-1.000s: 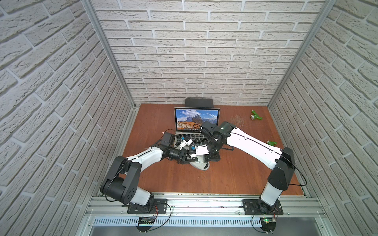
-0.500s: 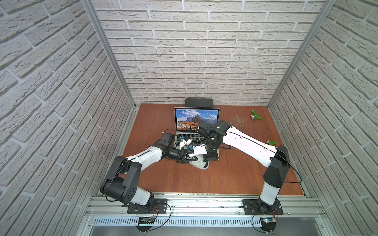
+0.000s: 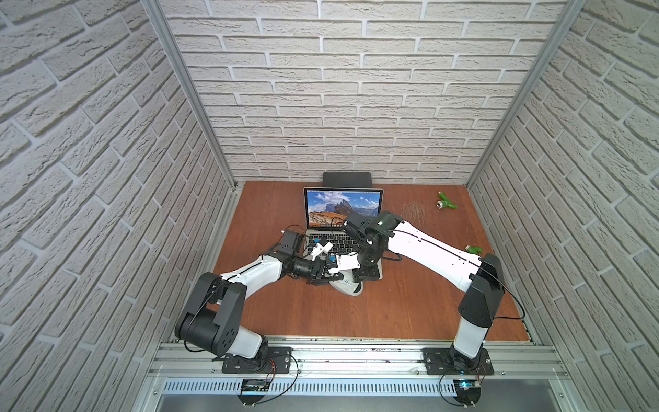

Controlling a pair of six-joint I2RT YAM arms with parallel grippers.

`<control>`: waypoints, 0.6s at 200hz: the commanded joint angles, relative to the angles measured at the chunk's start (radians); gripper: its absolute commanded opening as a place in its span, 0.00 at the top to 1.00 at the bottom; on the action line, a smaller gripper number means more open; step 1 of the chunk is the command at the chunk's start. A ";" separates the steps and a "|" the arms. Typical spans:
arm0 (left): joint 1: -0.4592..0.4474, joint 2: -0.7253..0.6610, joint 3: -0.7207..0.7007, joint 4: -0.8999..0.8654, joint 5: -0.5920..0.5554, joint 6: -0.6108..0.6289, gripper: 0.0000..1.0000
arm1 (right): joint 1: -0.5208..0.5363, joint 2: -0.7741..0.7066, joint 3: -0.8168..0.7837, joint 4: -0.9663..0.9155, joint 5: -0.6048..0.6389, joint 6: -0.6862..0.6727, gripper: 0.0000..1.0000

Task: Remove the wireless mouse receiver from the laptop
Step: Insert the USB plug into the mouse.

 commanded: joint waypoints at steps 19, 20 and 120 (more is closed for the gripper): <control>0.009 -0.029 0.013 0.034 0.070 0.004 1.00 | 0.001 -0.037 -0.025 0.016 -0.062 -0.003 0.98; 0.009 -0.028 0.012 0.034 0.070 0.003 1.00 | 0.001 -0.037 -0.025 0.016 -0.064 -0.004 0.98; 0.019 -0.031 0.015 0.034 0.071 0.005 1.00 | -0.037 -0.071 -0.093 0.050 -0.029 0.003 0.98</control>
